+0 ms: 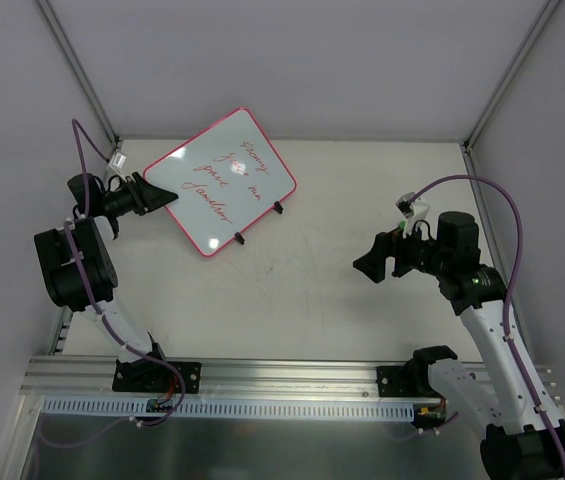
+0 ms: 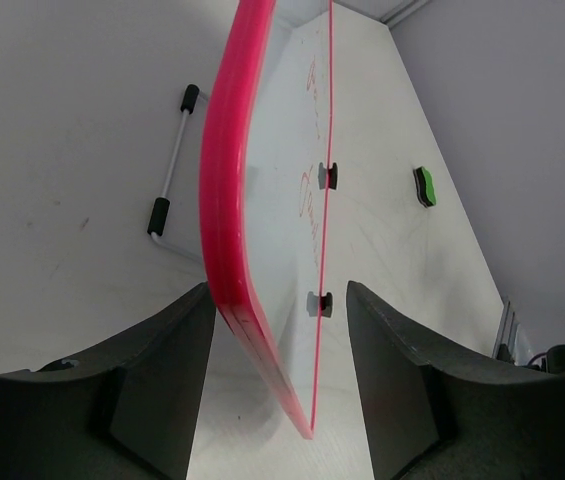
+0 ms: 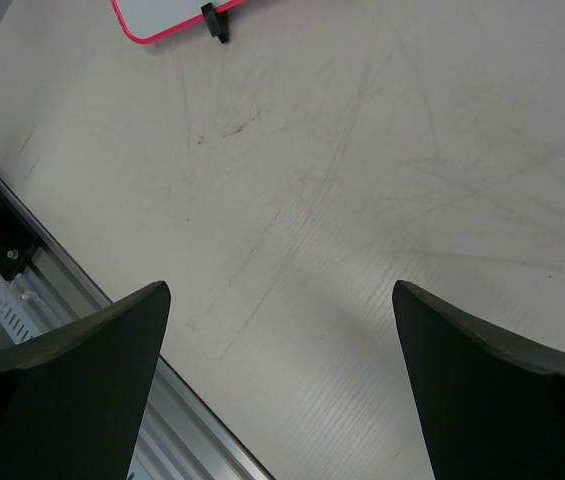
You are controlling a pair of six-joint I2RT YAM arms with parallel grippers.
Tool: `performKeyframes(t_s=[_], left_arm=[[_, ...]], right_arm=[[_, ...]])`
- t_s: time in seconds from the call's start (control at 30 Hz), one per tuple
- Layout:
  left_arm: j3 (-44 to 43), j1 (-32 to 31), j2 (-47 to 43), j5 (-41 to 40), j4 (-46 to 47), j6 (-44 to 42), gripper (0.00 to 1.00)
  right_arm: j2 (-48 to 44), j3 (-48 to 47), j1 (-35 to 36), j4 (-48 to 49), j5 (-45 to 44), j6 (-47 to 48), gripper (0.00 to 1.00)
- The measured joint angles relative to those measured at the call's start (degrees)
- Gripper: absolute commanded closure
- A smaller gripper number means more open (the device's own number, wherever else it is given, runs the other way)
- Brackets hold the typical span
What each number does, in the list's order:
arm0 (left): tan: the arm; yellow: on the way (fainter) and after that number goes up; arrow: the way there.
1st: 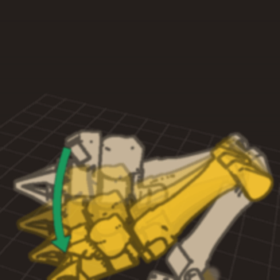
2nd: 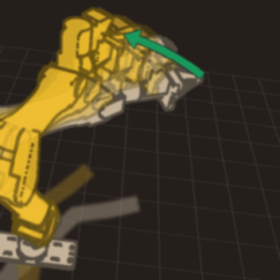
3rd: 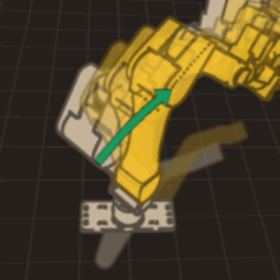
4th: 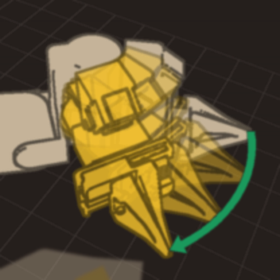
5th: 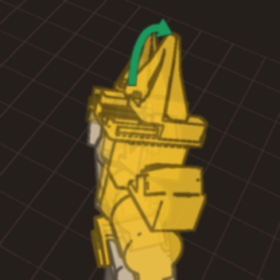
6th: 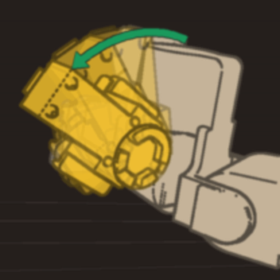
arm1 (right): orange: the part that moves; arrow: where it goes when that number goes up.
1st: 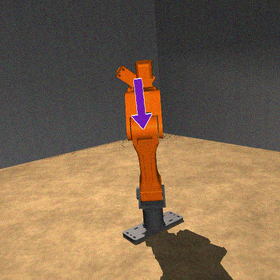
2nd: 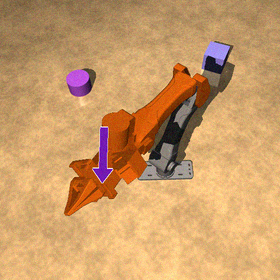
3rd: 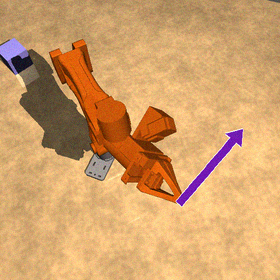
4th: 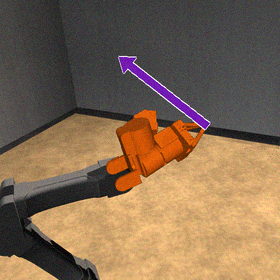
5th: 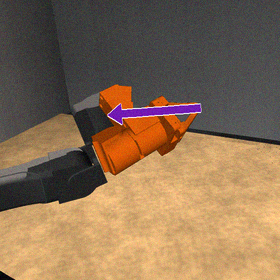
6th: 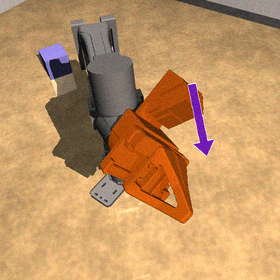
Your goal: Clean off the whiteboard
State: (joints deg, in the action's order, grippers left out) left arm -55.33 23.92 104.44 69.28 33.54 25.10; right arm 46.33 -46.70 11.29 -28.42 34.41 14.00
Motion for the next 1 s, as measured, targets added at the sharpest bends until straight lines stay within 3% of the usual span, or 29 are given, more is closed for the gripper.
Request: performKeyframes(t_s=[0.37,0.53,0.8,0.93,1.0], left_arm=[[4.8,-0.3,2.8,-1.2,20.7,14.6,0.52],[5.6,-0.4,3.2,-2.0,25.7,18.0,0.53],[5.6,-0.7,6.2,-2.3,32.0,22.9,0.63],[5.6,-0.7,7.0,-2.3,32.8,24.9,0.79],[5.6,-0.7,7.0,-2.2,33.7,25.9,0.92]], right_arm=[[-0.3,0.0,0.0,0.0,0.0,0.0,0.01],[-0.3,0.0,0.0,0.0,0.0,0.0,0.01],[-0.3,0.0,0.0,0.0,0.0,0.0,0.01],[-0.4,0.0,0.0,0.0,0.0,0.0,0.01],[-0.4,0.0,0.0,0.0,0.1,0.0,0.01]])
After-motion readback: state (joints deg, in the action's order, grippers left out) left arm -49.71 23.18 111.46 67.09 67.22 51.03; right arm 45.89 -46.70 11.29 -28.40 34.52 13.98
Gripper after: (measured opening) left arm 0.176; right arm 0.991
